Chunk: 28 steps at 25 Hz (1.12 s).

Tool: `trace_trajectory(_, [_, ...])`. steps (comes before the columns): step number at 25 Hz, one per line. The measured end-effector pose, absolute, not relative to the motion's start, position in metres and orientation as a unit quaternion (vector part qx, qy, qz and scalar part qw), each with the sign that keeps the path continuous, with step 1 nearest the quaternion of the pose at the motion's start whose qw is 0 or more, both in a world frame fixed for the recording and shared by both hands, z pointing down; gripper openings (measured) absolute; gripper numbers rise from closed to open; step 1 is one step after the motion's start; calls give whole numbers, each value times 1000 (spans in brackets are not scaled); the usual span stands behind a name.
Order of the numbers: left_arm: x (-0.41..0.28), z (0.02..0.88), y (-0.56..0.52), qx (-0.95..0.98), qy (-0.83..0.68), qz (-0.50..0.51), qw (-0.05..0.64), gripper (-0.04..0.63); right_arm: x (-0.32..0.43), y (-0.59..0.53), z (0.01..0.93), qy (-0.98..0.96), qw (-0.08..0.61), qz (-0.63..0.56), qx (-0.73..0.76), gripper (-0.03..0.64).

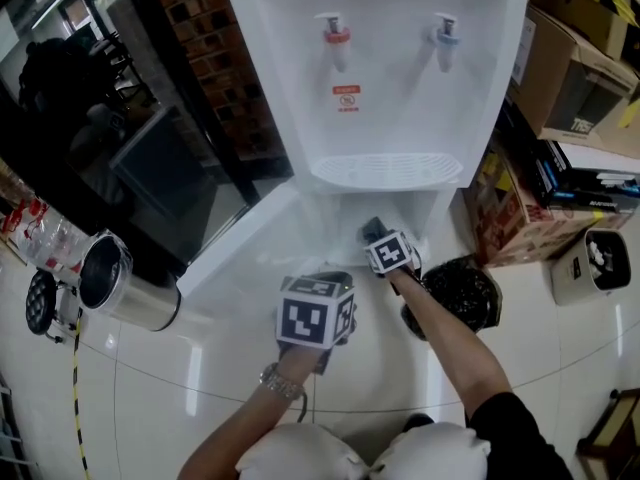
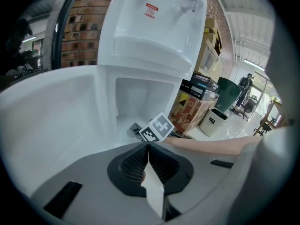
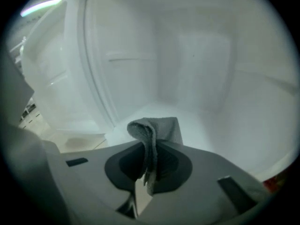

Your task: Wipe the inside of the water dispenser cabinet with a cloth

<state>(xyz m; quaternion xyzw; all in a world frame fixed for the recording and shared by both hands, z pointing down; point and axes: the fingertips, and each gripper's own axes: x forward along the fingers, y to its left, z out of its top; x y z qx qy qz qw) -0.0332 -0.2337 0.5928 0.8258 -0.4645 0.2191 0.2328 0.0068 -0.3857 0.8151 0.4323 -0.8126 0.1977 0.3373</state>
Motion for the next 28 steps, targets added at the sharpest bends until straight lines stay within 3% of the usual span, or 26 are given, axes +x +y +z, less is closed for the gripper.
trace_trajectory(5, [-35, 591, -233, 825, -466, 217, 233, 2, -25, -374, 802, -840, 326, 196, 386, 18])
trace_trajectory(10, [-39, 589, -233, 825, -469, 212, 235, 2, 33, -422, 761, -782, 255, 191, 536, 17])
trace_trajectory(16, [-37, 590, -234, 826, -467, 210, 236, 2, 104, -397, 787, -663, 332, 211, 637, 18])
trace_trajectory(24, [-33, 592, -232, 825, -466, 215, 235, 2, -5, -382, 812, -799, 284, 262, 460, 18])
trace_trajectory(28, [-42, 593, -232, 823, -471, 213, 236, 2, 28, -416, 765, -769, 250, 186, 559, 18])
